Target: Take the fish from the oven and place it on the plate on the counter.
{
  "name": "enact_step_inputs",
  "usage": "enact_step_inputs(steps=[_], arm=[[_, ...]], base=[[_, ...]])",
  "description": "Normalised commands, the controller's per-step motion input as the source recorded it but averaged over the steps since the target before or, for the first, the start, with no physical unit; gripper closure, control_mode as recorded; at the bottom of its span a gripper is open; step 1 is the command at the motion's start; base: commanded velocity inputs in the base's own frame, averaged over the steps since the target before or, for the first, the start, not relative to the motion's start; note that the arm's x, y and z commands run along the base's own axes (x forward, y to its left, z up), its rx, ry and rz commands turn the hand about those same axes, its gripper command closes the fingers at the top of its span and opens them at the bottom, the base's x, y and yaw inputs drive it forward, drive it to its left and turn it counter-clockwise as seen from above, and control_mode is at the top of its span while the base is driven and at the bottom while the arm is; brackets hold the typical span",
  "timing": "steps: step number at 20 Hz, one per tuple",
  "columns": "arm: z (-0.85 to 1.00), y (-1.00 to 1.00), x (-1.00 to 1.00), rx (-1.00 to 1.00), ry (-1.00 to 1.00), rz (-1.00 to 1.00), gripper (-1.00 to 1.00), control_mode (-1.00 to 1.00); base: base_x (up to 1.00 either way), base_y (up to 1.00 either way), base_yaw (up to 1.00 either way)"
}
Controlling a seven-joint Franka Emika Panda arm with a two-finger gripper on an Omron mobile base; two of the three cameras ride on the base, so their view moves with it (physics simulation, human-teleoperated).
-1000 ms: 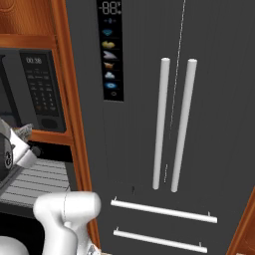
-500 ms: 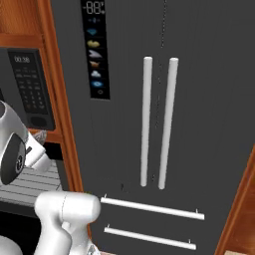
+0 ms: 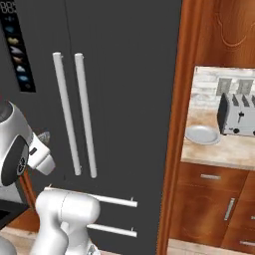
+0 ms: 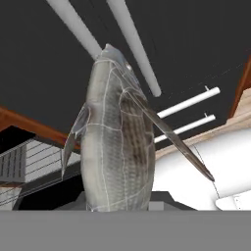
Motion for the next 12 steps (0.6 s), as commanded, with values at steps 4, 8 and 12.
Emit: enact_step_inputs(steps=[4, 8, 12], arm=[[0.00, 0.00, 0.00, 0.00, 0.00, 0.00, 1.00, 1.00], [0.00, 0.00, 0.00, 0.00, 0.00, 0.00, 1.00, 1.00], [0.00, 0.00, 0.00, 0.00, 0.00, 0.00, 1.00, 1.00]], base=[[-0.47, -1.00, 0.00], [-0.06, -1.00, 0.00], [0.18, -1.00, 0.01]])
